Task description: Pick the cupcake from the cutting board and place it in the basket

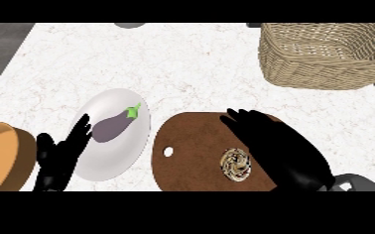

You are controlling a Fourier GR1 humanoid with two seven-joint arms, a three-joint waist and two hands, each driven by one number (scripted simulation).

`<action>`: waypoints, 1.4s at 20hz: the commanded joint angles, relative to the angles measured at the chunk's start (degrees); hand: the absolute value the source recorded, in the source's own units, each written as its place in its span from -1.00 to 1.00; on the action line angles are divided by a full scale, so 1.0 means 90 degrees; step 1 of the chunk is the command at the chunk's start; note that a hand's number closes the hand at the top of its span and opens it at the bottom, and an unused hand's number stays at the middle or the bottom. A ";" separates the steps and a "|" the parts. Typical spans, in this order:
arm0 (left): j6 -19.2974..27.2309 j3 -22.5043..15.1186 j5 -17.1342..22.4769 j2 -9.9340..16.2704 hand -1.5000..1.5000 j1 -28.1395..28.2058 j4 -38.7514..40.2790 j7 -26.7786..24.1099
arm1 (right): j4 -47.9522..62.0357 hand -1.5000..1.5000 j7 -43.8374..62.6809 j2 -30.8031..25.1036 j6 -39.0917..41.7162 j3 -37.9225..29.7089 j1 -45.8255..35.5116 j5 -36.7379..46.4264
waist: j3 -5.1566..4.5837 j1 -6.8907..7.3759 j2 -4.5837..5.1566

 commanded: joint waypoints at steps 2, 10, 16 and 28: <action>-0.0079 0.0019 -0.0011 -0.0051 0.00 0.0154 0.0517 0.0195 | 0.0255 -1.00 -0.0394 0.0293 -0.0273 0.0241 0.0465 0.0793 | -0.0086 -0.0001 0.0064; 0.0004 0.0089 -0.0042 -0.0068 0.00 0.0056 0.0144 0.0695 | 0.0729 -1.00 -0.0795 0.0693 -0.0192 0.0071 0.0614 0.1235 | -0.0087 0.0007 0.0061; 0.0160 -0.0162 -0.0351 -0.0386 0.00 0.0235 0.0273 0.0328 | 0.0877 -1.00 -0.0112 0.1188 0.0441 0.0520 0.0581 0.1483 | -0.0094 0.0005 0.0054; -0.0032 0.0015 -0.0317 -0.0365 0.00 -0.0054 0.0440 0.0526 | 0.1917 -1.00 -0.1016 0.1687 0.0310 0.0137 0.0657 0.2109 | -0.0090 0.0010 0.0067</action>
